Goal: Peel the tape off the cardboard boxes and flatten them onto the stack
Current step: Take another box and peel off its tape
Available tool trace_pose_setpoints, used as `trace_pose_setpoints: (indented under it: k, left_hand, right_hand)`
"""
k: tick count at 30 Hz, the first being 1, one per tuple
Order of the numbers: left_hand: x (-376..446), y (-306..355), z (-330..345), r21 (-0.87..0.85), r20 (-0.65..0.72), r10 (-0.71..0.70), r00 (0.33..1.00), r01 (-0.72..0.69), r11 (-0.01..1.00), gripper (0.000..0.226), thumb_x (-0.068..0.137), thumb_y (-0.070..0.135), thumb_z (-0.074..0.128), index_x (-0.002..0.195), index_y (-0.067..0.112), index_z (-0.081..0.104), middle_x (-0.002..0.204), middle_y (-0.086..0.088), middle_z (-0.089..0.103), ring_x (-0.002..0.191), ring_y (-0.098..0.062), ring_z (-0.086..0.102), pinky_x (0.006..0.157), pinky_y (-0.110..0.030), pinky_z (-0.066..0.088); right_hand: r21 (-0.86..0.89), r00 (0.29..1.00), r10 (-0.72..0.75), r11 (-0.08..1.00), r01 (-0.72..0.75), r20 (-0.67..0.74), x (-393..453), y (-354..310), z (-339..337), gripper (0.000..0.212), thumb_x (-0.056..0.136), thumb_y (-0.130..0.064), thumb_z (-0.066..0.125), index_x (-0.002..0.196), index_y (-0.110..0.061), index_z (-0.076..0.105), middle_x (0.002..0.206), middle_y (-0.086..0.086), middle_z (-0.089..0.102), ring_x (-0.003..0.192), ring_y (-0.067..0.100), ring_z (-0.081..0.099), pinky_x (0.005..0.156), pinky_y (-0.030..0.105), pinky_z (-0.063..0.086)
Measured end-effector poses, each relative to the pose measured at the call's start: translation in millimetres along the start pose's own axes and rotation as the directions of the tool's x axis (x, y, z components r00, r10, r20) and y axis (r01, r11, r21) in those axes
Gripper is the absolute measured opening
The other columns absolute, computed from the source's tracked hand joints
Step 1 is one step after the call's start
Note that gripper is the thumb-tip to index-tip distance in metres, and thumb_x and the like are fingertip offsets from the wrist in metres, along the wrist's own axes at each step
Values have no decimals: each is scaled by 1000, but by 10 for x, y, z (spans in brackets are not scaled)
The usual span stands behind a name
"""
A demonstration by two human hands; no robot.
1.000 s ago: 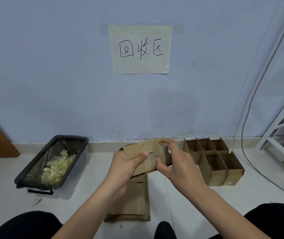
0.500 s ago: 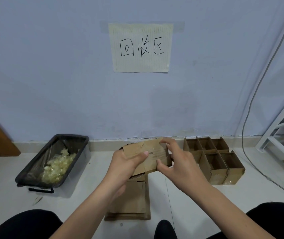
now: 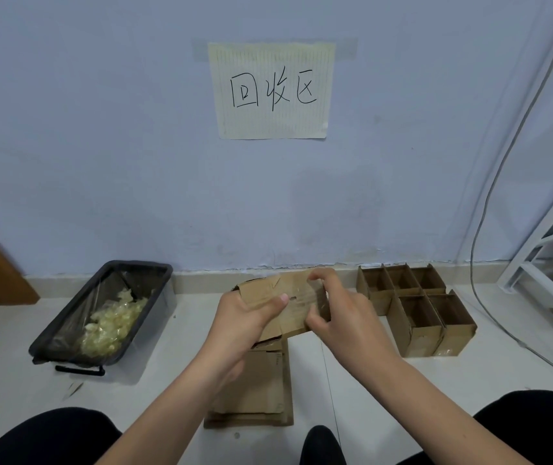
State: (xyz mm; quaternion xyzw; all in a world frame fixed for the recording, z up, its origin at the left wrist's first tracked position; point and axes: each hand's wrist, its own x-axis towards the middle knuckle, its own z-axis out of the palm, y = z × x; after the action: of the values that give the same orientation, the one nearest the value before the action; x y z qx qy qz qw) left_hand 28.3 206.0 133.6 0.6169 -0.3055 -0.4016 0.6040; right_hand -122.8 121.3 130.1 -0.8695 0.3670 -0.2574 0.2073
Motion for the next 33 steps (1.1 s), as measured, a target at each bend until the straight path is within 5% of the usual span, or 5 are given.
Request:
trace_pose_setpoints:
  k: [5,9,13,21,33]
  left_hand:
    - [20,28,-26,-17,-19,-19,1000,18,1000,13,90,13,76,101,6,78,99,-9,79,96,-24,76,95,-44,57]
    - [42,41,-44,-33,-14,-22,1000,21,999,16,90,15,76,101,3,78,102,-12,78,98,-29,75,101,-53,53]
    - [27,39,-31,6,-2,-14,1000,14,1000,15,90,17,76,98,3,78,100,-11,79,97,-26,76,102,-51,54]
    - [36,15,-39,-19,-19,-15,1000,15,1000,22,89,15,77,101,-3,75,102,-17,77,96,-30,75,98,-49,56]
    - [50,-25,-15,61,14,5,1000,-5,998,7,91,10,74,89,15,79,86,2,79,82,-15,75,78,-30,57]
  right_hand:
    - [149,996,91,985,-88,-11,50,36,-83,21,94,-35,59,111,-36,46,94,-3,72,78,18,69,69,42,56]
    - [52,1000,17,999,-18,17,-17,-33,-163,33,88,-51,68,113,-36,54,89,-21,59,91,8,61,77,22,49]
    - [61,999,44,997,-42,-30,-16,-19,-154,23,88,-42,71,105,-31,61,90,-15,62,91,6,60,72,11,43]
    - [-165,977,-174,974,153,-121,-34,-8,-48,10,89,-25,73,87,-16,67,105,-4,48,95,13,49,70,23,46]
    - [-276,989,-147,950,149,27,12,26,96,15,97,-12,51,82,-10,48,89,5,44,71,24,47,65,37,45]
